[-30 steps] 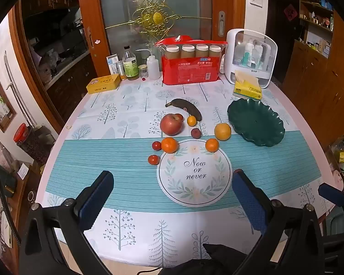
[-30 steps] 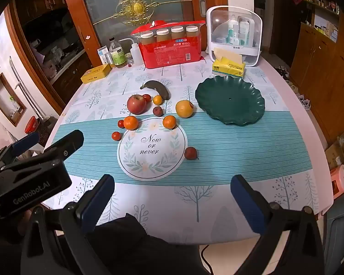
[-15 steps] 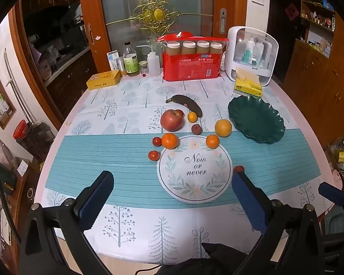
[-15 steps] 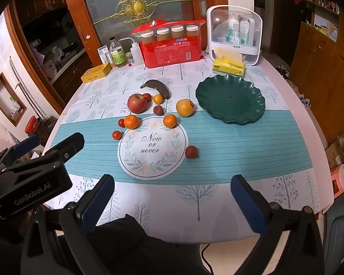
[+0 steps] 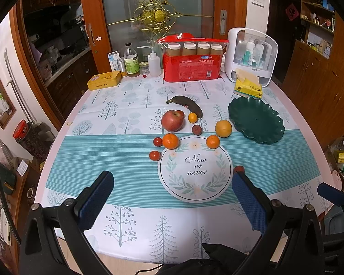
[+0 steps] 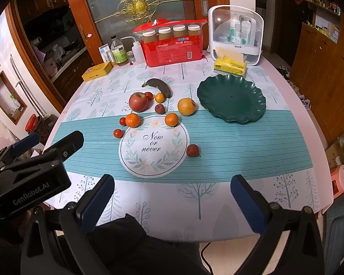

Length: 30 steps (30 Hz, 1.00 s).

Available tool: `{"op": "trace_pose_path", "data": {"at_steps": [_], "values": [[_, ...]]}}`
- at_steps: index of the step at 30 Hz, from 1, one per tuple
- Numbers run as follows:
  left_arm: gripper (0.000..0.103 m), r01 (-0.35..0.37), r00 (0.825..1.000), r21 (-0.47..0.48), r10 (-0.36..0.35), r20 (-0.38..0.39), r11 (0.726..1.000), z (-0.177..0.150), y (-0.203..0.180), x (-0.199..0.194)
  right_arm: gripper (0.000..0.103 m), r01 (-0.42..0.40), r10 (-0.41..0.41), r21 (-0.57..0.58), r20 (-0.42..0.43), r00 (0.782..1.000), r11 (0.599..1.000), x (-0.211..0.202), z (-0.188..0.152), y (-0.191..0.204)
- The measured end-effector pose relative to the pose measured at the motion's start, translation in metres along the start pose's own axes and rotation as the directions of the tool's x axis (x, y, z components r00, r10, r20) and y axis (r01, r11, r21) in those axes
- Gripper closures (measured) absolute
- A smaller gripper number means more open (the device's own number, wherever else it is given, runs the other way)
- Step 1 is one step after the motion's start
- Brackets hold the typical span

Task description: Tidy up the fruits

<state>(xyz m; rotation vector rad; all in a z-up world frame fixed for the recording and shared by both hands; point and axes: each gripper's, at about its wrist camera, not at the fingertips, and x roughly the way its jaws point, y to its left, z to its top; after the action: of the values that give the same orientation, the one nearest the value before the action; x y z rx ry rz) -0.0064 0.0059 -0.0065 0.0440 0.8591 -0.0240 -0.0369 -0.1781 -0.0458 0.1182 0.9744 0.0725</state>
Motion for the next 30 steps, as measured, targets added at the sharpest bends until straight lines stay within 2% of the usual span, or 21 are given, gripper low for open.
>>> {"op": "trace_pose_path", "data": {"at_steps": [25, 30], "values": [[0.001, 0.002, 1.000, 0.011, -0.002, 0.018, 1.000, 0.006, 0.019, -0.014, 0.001, 0.044, -0.044, 0.005, -0.003, 0.999, 0.999, -0.009, -0.001, 0.012], [0.001, 0.031, 0.999, 0.025, -0.032, 0.017, 0.999, 0.010, 0.032, -0.013, 0.001, 0.065, -0.065, 0.026, -0.005, 0.998, 0.998, -0.005, 0.002, 0.016]]}}
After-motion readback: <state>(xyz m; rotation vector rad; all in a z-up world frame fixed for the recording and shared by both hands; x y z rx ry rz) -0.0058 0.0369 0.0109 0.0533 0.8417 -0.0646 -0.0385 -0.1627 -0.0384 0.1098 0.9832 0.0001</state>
